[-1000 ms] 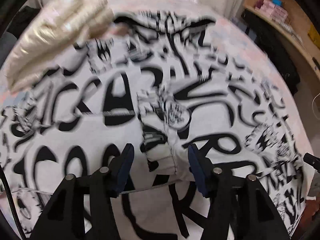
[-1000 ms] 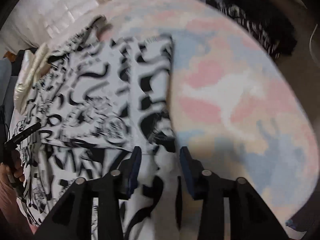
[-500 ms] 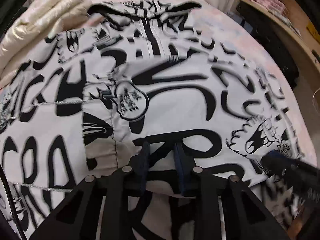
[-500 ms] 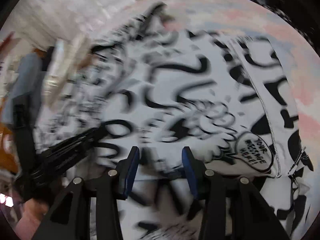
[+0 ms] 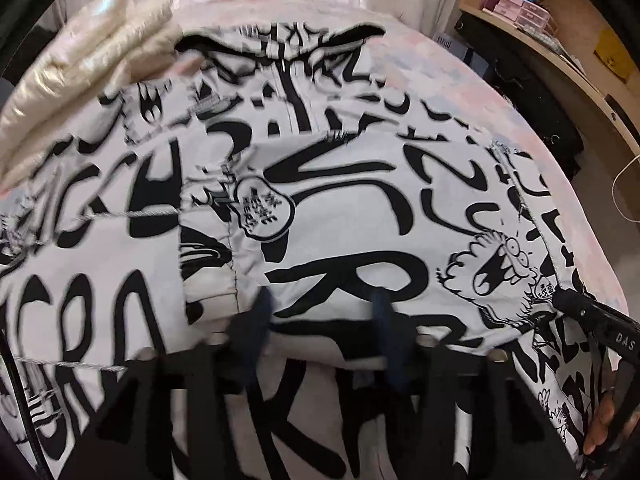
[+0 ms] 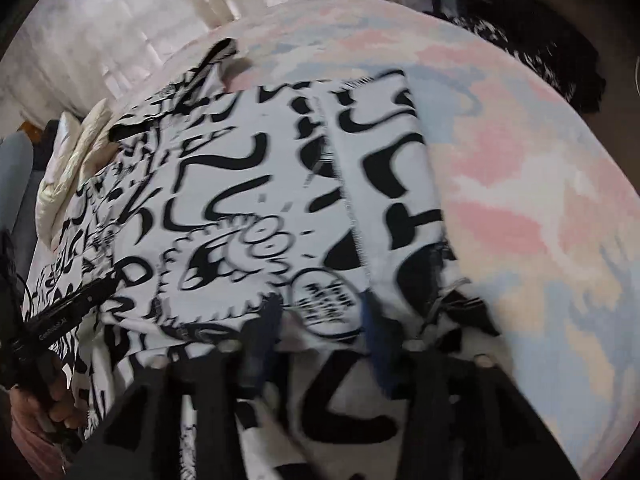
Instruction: Fold large clothes
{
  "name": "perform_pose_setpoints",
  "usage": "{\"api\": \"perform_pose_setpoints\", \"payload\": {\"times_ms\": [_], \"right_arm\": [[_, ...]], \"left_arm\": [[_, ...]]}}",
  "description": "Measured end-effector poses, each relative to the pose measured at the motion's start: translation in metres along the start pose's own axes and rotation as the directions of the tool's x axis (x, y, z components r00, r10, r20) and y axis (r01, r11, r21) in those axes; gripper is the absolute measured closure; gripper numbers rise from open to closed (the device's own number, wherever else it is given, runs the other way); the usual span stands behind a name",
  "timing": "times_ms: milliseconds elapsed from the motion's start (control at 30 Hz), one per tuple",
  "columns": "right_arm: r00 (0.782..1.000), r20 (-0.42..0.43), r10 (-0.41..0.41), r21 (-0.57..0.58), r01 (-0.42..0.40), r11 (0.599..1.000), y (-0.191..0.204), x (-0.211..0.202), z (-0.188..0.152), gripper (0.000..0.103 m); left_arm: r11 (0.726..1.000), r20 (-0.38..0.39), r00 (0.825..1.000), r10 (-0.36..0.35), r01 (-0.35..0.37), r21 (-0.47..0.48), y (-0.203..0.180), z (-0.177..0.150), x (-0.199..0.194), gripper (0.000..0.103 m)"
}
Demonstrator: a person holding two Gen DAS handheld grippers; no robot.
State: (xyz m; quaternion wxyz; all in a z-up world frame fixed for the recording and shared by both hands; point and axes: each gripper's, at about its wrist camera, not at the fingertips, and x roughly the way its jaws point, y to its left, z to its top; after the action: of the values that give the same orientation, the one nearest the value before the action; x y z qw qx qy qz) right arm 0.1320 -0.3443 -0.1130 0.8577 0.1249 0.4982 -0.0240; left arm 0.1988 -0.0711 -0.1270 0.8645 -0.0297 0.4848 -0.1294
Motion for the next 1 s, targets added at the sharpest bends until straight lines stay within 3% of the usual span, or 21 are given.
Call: {"api": "perform_pose_setpoints", "payload": {"times_ms": [67, 433, 667, 767, 1000], "right_arm": [[1.000, 0.004, 0.011, -0.007, -0.011, 1.000, 0.012, -0.004, -0.004, 0.051], [0.994, 0.040, 0.103, 0.026, -0.104, 0.994, 0.032, -0.053, -0.037, 0.051], [0.979, 0.089, 0.182, 0.016, -0.185, 0.983, 0.056, -0.089, -0.071, 0.051], [0.973, 0.071, 0.222, 0.022, -0.224, 0.974, 0.069, -0.096, -0.091, 0.051], [0.974, 0.075, 0.215, -0.070, -0.209, 0.975, 0.105, -0.122, -0.118, 0.051]], "left_arm": [[0.999, 0.041, 0.999, 0.027, -0.027, 0.017, -0.004, -0.003, -0.014, 0.037], [0.994, 0.139, 0.984, 0.110, -0.112, 0.005, -0.004, -0.034, -0.101, 0.035], [0.985, 0.160, 0.973, 0.169, -0.163, -0.048, 0.018, -0.072, -0.159, 0.033], [0.980, 0.168, 0.967, 0.191, -0.179, -0.085, 0.034, -0.093, -0.185, 0.033], [0.969, 0.193, 0.958, 0.211, -0.179, -0.171, 0.070, -0.127, -0.236, 0.032]]}}
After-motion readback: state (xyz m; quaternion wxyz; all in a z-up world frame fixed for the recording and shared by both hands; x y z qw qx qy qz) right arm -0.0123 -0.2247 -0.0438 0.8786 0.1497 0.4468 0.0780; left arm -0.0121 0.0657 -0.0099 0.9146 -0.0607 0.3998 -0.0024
